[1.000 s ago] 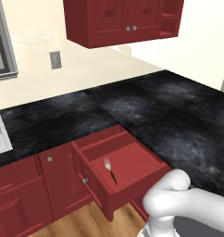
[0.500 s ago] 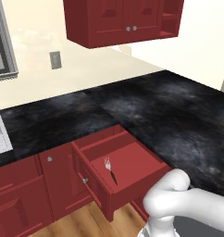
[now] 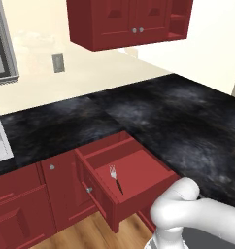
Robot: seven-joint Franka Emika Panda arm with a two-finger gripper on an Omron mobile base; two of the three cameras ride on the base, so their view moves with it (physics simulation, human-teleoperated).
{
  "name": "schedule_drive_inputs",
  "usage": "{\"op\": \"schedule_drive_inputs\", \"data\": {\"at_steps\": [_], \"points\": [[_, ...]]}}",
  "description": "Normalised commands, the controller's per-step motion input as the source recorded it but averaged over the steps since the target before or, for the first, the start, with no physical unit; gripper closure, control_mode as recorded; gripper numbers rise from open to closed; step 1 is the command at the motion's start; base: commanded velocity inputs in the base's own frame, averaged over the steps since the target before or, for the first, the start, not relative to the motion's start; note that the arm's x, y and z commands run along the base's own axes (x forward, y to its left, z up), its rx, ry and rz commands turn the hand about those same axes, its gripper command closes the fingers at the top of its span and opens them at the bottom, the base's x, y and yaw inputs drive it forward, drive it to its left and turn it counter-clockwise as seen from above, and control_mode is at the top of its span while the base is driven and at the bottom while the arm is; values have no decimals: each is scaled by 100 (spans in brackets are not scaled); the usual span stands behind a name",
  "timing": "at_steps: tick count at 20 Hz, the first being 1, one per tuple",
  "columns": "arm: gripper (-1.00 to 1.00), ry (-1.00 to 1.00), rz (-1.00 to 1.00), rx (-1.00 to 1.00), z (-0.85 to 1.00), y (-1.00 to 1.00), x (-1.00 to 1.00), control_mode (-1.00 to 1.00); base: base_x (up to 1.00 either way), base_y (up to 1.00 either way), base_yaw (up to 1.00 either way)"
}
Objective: Organize the utensils by type. Pick up the wooden spoons from the counter and place them in the open cabinet. Then pick up the metallic utensils from the counter and place them in the open drawer.
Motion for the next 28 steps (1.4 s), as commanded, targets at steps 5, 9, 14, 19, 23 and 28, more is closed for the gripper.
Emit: {"op": "schedule_drive_inputs", "data": {"at_steps": [5,9,14,19,23,28], "points": [[100,0,0,0,-35,15,-7,-100,0,0,0],[100,2,0,0,-23,17,-7,-100,0,0,0],[100,0,0,0,-3,23,-3,-100,0,0,0],[100,0,0,0,28,15,-19,-100,0,0,0],[100,-1,19,-1,67,43,-19,-100,0,0,0],[100,-10,40,-4,57,43,10,-100,0,0,0]]}}
